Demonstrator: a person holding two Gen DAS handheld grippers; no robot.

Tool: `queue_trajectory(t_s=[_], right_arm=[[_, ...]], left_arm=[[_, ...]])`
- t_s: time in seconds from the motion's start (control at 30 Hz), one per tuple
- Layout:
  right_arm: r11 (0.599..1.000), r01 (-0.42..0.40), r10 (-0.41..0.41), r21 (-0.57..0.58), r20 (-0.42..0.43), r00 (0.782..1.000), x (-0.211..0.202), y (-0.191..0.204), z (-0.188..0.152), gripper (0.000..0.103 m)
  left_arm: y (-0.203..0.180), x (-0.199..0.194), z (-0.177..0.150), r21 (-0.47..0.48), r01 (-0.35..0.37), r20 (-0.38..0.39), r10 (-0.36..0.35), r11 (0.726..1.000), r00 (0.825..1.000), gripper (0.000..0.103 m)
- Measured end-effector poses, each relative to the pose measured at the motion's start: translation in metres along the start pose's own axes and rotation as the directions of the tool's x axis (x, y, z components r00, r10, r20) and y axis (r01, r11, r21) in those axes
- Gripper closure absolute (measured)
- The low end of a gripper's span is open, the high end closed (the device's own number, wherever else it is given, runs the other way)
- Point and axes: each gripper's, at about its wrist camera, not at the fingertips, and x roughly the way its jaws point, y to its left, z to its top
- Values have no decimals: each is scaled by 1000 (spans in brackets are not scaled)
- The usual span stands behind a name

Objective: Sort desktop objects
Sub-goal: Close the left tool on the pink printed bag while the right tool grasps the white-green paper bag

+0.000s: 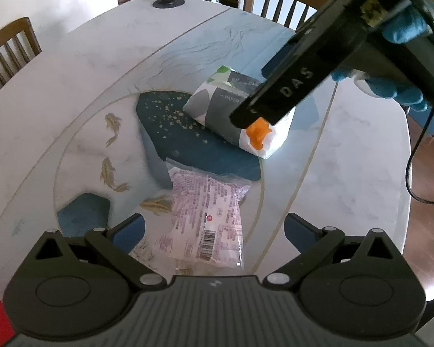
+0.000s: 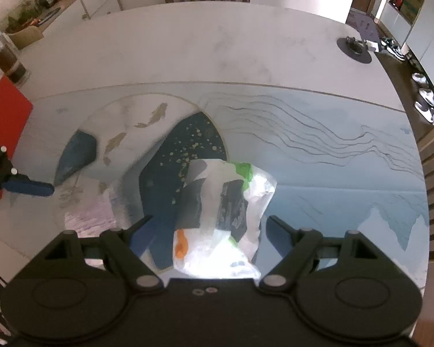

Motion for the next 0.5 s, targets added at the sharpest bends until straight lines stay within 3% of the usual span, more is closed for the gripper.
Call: queue_trajectory(t_s=[0.23, 0.5], right_arm=[[1000, -5, 5, 21, -20, 1000, 21, 2, 6, 19], [999, 26, -24, 25, -52, 998, 39, 0, 6, 19]], left_arm=[[5, 18, 1, 11, 4, -8, -4, 1000, 1000, 0], [-1, 37, -2, 69, -50, 0, 50, 996, 999, 0]])
